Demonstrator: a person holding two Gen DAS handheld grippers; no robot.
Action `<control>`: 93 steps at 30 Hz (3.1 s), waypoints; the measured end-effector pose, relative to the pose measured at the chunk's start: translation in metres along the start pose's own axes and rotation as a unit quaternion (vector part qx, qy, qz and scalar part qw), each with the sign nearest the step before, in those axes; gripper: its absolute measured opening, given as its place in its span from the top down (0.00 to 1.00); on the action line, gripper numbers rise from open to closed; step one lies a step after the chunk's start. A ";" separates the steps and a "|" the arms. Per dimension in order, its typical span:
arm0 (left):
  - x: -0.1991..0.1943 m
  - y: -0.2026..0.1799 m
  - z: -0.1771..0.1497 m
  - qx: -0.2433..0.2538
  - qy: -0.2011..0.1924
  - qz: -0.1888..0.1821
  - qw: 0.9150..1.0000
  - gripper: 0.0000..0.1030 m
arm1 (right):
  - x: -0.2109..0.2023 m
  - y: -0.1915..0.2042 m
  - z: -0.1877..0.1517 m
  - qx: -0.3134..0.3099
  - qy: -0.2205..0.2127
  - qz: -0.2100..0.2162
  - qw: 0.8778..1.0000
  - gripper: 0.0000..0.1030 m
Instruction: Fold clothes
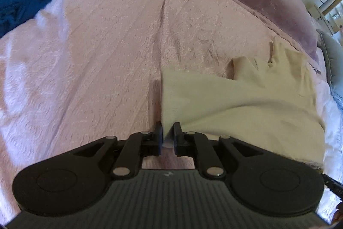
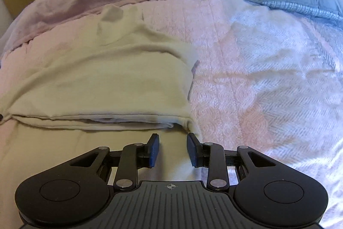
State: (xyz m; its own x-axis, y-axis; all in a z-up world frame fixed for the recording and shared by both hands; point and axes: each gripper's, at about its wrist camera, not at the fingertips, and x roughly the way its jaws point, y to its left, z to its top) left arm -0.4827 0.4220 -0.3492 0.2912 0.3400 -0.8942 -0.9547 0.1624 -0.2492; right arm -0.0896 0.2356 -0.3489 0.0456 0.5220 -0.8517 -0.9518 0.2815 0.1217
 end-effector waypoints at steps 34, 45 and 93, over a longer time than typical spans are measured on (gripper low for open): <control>0.087 -0.392 0.043 0.389 0.197 -0.217 0.873 0.78 | 0.038 -0.168 -0.006 0.497 -0.037 0.157 0.853 0.68; 0.050 -0.333 -0.063 0.138 0.148 -0.140 0.969 0.75 | 0.121 -0.214 0.075 0.316 0.147 0.329 0.878 0.68; 0.070 -0.362 -0.133 0.002 0.099 -0.046 0.994 0.92 | 0.158 -0.189 0.165 0.117 0.116 0.311 0.936 0.66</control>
State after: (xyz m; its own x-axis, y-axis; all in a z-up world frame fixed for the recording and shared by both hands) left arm -0.1251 0.2640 -0.3705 0.3585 0.1342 -0.9238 -0.9245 0.1880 -0.3314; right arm 0.1474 0.3980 -0.4220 -0.5879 0.4616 -0.6643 -0.6790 0.1648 0.7154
